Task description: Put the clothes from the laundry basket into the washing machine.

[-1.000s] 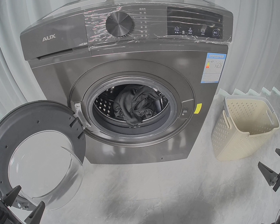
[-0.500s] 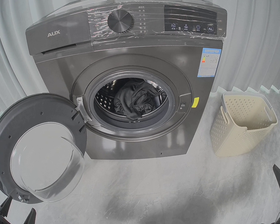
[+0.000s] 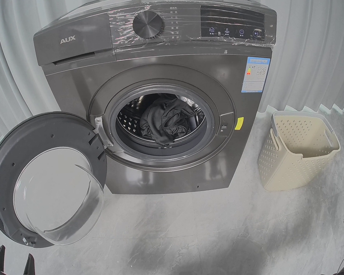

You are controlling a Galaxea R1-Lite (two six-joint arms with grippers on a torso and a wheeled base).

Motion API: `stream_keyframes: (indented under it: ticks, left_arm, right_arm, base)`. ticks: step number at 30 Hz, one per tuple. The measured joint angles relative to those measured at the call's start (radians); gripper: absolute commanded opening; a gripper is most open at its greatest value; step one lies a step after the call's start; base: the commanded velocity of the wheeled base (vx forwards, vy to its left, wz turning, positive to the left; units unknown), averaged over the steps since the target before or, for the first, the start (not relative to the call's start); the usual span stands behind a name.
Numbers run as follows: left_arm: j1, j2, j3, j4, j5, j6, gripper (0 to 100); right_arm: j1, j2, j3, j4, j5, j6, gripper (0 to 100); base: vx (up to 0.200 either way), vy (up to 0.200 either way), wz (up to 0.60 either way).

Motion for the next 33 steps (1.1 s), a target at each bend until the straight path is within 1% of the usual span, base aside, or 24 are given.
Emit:
stream_keyframes:
  ticks: [2, 5, 8, 9, 13, 14, 16, 19, 21, 24, 28, 30, 33]
  left_arm:
    - [0.035, -0.016, 0.0, 0.001, -0.018, 0.003, 100]
    - [0.067, -0.042, 0.0, 0.005, -0.055, 0.003, 100]
    - [0.077, -0.053, 0.0, 0.011, -0.082, 0.001, 100]
    - [0.08, -0.056, 0.0, 0.018, -0.09, 0.001, 100]
    - [0.085, -0.064, 0.0, 0.031, -0.105, 0.002, 100]
    - [0.086, -0.065, 0.0, 0.031, -0.109, 0.0, 100]
    - [0.086, -0.067, 0.0, 0.037, -0.126, -0.006, 100]
    - [0.087, -0.068, 0.0, 0.057, -0.166, -0.011, 100]
    - [0.087, -0.069, 0.0, 0.064, -0.183, -0.013, 100]
    - [0.087, -0.069, 0.0, 0.071, -0.197, -0.018, 100]
    - [0.086, -0.069, 0.0, 0.074, -0.196, -0.028, 100]
    - [0.086, -0.069, 0.0, 0.075, -0.195, -0.028, 100]
    - [0.087, -0.069, 0.0, 0.075, -0.195, -0.025, 100]
  right_arm:
    - [-0.036, -0.019, 0.0, 0.005, 0.001, -0.001, 100]
    - [-0.11, -0.053, 0.0, 0.032, 0.03, -0.012, 100]
    - [-0.138, -0.076, 0.0, 0.052, 0.049, -0.021, 100]
    - [-0.14, -0.085, 0.0, 0.062, 0.051, -0.025, 100]
    - [-0.137, -0.105, 0.0, 0.074, 0.02, -0.034, 100]
    - [-0.137, -0.108, 0.0, 0.074, 0.022, -0.033, 100]
    - [-0.137, -0.113, 0.0, 0.075, 0.051, -0.029, 100]
    - [-0.137, -0.117, 0.0, 0.087, 0.143, -0.009, 100]
    - [-0.137, -0.119, 0.0, 0.128, 0.179, 0.005, 100]
    - [-0.137, -0.12, 0.0, 0.16, 0.186, 0.017, 100]
    - [-0.137, -0.121, 0.0, 0.157, 0.188, 0.035, 100]
    - [-0.135, -0.121, 0.0, 0.157, 0.188, 0.029, 100]
    - [-0.135, -0.121, 0.0, 0.158, 0.189, 0.024, 100]
  base:
    - [0.0, 0.0, 0.0]
    - [0.0, 0.0, 0.0]
    - [0.0, 0.0, 0.0]
    - [0.0, 0.0, 0.0]
    - [0.0, 0.0, 0.0]
    - [0.0, 0.0, 0.0]
    - [-0.1, 0.0, 0.0]
    - [-0.2, 0.0, 0.0]
    - [-0.2, 0.0, 0.0]
    - [-0.2, 0.0, 0.0]
    - [0.0, 0.0, 0.0]
    - [0.0, 0.0, 0.0]
    - [0.0, 0.2, 0.0]
